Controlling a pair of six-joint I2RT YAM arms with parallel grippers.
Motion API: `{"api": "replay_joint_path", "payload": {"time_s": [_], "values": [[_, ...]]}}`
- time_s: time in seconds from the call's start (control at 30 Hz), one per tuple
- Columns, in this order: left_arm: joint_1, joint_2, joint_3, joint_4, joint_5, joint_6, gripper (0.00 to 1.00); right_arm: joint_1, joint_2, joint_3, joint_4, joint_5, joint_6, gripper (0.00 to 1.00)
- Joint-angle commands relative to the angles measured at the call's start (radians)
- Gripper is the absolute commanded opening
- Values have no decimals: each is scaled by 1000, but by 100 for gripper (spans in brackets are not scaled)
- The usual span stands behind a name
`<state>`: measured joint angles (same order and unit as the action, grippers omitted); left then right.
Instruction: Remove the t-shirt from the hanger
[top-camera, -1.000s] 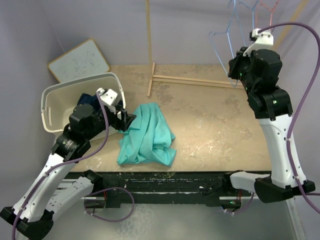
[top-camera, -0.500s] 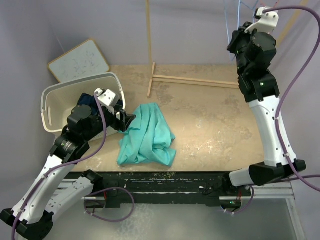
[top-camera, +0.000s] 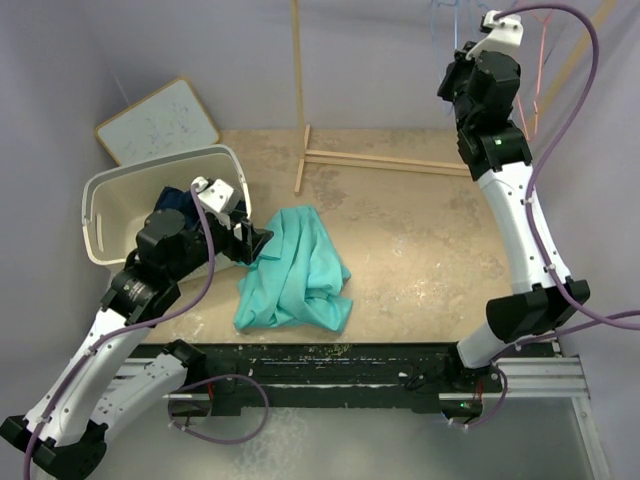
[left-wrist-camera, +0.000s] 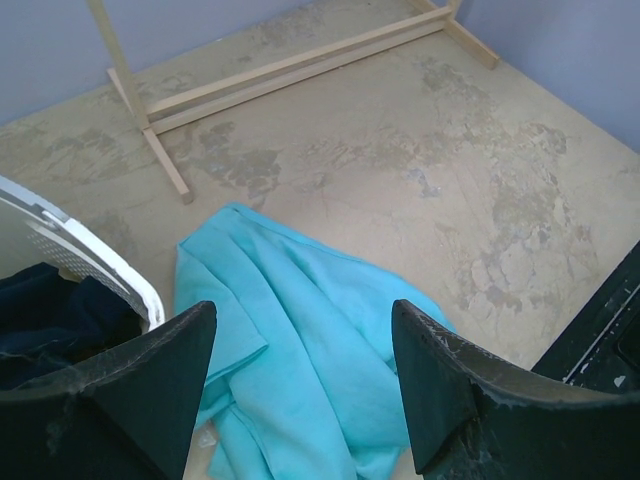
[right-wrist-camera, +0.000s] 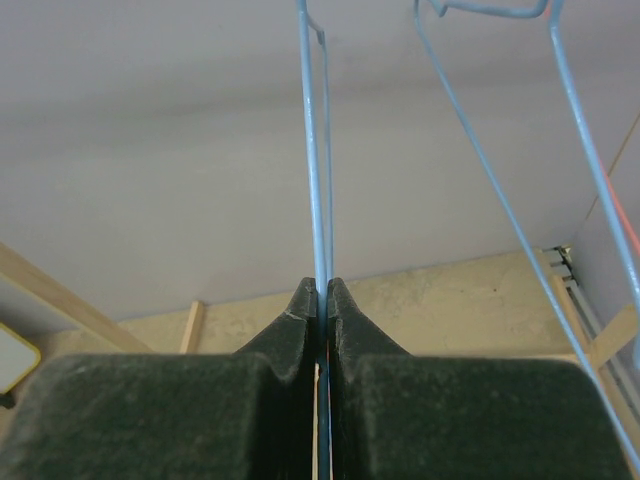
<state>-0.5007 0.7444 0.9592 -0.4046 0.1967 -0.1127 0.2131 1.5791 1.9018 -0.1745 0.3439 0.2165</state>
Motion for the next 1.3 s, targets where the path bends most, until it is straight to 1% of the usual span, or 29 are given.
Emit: {"api": "replay_joint_path", "payload": {"time_s": [0.0,0.07,0.1,0.2,0.27,0.3,0.33,0.37,0.43,0.53,0.63,0.7,0.77,0.83,0.9,1.03,1.13,1.27], "values": [[-1,6,3,42,30,-7,74,-6,-23,15,54,-42,32,0],[1,7,2,39,32,-7,74,-6,-45,-27,54,-53,39,0],[0,8,3,38,34,-7,74,-6,-63,-51,59,-60,43,2],[1,6,-1,47,58,-6,77,-6,-131,-145,81,-87,50,30],[2,15,-7,58,84,-8,80,-6,-184,-202,82,-105,53,43],[2,24,-8,60,101,-8,82,-6,-208,-229,76,-116,54,62],[2,35,-5,59,118,-8,83,-6,-236,-255,64,-126,55,72],[2,46,-4,59,139,-5,85,-6,-264,-282,48,-136,57,76],[2,79,-6,58,202,12,88,-6,-328,-348,24,-159,59,82],[1,161,5,32,250,18,89,-6,-443,-462,-15,-192,65,85],[-1,289,39,-15,290,8,90,-6,-577,-571,-89,-208,81,86],[-4,373,57,-30,311,-34,93,-6,-662,-654,-95,-201,93,87],[-8,453,71,-47,285,-89,93,-6,-738,-723,-97,-220,122,87],[-21,533,91,-84,201,-139,93,-6,-802,-782,-128,-244,153,87],[-46,562,90,-90,115,-182,94,-6,-857,-843,-136,-286,179,87],[-124,612,41,-47,20,-262,95,-6,-936,-953,-116,-364,225,87],[-204,684,33,-48,-42,-292,95,-6,-951,-997,-95,-396,244,87],[-298,801,68,-114,-199,-305,96,-6,-946,-1015,-80,-404,242,87]]}}
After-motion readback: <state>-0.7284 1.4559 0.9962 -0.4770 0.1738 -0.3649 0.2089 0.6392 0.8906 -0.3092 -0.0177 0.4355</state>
